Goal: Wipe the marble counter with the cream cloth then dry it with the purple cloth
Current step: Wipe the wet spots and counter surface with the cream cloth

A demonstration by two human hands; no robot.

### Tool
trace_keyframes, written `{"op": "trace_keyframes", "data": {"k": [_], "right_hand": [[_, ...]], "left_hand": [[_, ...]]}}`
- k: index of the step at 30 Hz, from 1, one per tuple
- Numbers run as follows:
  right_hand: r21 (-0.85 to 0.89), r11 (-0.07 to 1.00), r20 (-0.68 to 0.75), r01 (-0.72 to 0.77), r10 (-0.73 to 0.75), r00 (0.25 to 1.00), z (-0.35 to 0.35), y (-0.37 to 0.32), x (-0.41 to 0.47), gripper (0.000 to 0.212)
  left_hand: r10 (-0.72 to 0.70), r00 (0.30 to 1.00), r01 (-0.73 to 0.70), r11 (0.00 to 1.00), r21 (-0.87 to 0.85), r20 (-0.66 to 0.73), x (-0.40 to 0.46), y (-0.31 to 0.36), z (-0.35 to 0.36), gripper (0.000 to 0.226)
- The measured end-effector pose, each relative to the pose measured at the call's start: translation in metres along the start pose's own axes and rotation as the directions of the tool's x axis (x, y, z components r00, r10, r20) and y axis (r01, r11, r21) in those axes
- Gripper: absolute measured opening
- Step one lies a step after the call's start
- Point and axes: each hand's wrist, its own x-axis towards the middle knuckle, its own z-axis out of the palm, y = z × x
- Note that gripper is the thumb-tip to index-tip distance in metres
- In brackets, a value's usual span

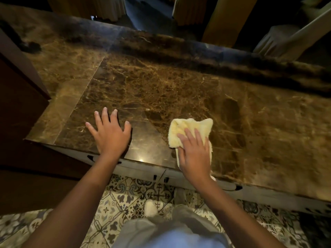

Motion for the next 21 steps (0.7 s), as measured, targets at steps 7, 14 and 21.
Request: {"op": "trace_keyframes", "data": {"k": [7,14,21], "right_hand": [[0.317,0.943,-0.112,0.098,-0.066,0.992,-0.032,0.034,0.006,0.044],[0.175,0.92,-0.169,-0.35,0.378,0.91,-0.054,0.135,0.078,0.042],[-0.022,0.947,-0.096,-0.321,0.317,0.944,-0.023,0.106,0.184,0.045]], "left_hand": [[0.102,0.994,-0.103,0.994,0.031,0.037,0.005,-0.029,-0.013,0.061],[0.051,0.999,-0.051,0.996,0.071,-0.01,0.009,-0.043,-0.004,0.064],[0.052,0.997,-0.047,0.995,0.084,-0.063,0.007,-0.043,-0.002,0.063]]}}
